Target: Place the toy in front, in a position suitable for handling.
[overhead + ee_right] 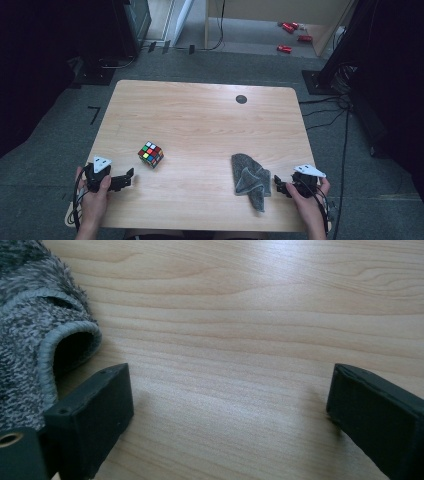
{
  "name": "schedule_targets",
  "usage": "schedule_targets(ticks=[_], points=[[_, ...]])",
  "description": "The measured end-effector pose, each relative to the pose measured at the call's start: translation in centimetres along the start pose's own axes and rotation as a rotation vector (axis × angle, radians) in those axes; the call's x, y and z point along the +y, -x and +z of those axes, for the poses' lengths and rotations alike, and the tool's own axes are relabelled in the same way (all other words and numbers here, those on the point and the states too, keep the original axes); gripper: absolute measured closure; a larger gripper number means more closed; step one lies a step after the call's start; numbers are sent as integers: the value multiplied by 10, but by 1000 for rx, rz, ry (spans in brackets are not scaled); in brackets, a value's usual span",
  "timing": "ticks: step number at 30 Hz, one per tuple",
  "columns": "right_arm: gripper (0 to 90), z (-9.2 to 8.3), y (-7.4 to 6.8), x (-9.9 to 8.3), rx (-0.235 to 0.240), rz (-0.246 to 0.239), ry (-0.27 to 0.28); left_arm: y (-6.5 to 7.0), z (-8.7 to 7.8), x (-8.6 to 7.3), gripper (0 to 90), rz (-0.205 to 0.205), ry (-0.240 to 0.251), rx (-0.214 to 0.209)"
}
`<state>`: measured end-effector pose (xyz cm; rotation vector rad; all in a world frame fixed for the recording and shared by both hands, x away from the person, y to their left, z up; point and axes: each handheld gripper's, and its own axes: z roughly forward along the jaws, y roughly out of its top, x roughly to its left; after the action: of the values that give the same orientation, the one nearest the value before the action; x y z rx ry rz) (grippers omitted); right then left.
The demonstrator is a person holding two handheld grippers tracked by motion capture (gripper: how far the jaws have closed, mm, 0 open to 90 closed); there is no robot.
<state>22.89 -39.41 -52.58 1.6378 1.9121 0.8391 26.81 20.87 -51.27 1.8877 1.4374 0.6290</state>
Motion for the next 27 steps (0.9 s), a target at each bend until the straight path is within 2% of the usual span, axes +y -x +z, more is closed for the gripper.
schedule_targets(ticks=[4,8,10,11,12,13,14,17,18,20,21,23,27], points=[[0,2,0,1,6,-9,-9,4,2,0,0,29,1,14],[0,3,1,2,7,-11,-14,4,4,1,0,18,1,26],[0,6,3,5,4,-8,-15,2,6,3,0,-24,-1,25],[0,8,3,7,5,-7,-16,-1,8,6,0,-104,5,0],[0,10,4,9,7,-11,-15,-3,9,8,0,-142,17,-21],[0,10,4,9,7,-11,-15,-3,9,8,0,-142,17,-21],[0,11,4,10,8,-9,-16,-5,9,9,0,-158,25,-40],[0,12,6,11,16,-20,-15,-10,11,11,0,-154,48,-75],[0,11,7,10,19,-22,-16,-10,11,11,0,-154,48,-75],[0,11,7,10,23,-25,-16,-9,10,11,0,-140,58,-84],[0,11,7,10,25,-27,-15,-8,10,12,0,-113,52,-87],[0,11,8,10,28,-29,-15,-8,10,13,0,-101,56,-88],[0,12,9,11,36,-40,-14,-9,11,14,0,-117,77,-99]])
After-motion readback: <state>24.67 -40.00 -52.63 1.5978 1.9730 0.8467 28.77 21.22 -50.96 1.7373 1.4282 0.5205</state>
